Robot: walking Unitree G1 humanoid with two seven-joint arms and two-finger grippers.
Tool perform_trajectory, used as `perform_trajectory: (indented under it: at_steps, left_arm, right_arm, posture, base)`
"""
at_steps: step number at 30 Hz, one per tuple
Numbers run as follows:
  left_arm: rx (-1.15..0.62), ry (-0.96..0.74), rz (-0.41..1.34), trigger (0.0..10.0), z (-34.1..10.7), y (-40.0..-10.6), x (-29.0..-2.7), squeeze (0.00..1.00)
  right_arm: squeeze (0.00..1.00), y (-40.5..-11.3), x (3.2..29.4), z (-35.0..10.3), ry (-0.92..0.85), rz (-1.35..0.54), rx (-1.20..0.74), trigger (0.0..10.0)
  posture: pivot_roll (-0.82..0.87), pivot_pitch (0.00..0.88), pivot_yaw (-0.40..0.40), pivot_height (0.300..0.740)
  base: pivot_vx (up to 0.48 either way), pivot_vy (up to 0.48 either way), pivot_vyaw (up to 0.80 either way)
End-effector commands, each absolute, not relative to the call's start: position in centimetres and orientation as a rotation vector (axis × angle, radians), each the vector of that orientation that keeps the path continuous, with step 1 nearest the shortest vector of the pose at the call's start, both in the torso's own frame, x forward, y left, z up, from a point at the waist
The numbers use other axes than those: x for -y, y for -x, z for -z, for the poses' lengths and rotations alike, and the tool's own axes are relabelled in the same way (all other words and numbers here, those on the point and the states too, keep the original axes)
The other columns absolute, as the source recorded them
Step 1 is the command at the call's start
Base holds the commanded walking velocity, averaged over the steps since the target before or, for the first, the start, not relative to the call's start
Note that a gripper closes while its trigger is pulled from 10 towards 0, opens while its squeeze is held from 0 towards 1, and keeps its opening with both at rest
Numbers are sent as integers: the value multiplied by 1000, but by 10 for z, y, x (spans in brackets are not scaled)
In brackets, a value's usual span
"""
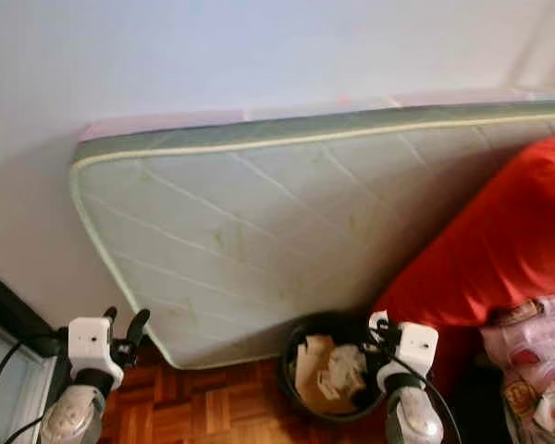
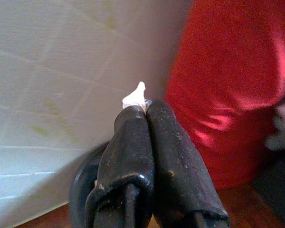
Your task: Clean up the room
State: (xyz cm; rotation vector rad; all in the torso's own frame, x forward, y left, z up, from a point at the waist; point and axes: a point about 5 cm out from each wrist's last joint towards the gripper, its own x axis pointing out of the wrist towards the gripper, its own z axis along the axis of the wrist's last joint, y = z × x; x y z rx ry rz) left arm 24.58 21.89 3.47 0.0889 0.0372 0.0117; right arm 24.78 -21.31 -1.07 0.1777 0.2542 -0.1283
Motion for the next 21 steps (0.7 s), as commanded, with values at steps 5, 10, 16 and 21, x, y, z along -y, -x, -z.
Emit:
perform_trajectory:
  at_steps: [5, 10, 16, 21]
  left_arm:
    - [-63, -79, -20, 10000, -33, -244, -219, 0]
    - [-70, -73, -27, 10000, -33, -243, -219, 0]
    - [-68, -82, -22, 10000, -33, -243, -218, 0]
    - [-69, -77, -45, 10000, -34, -242, -220, 0]
  right_arm:
    - [0, -251, 210, 10, -187, 115, -262, 10000]
    - [0, -252, 209, 11, -195, 114, -274, 10000]
    - [0, -255, 208, 9, -185, 103, -269, 10000]
    - [0, -255, 207, 9, -186, 101, -272, 10000]
  posture:
    - [106, 66, -46, 740]
    - [109, 75, -44, 740]
    - [113, 80, -55, 740]
    - [113, 91, -53, 740]
  base:
    - [0, 0, -756]
    - [0, 0, -751]
    - [0, 0, -747]
    - [0, -373, -746]
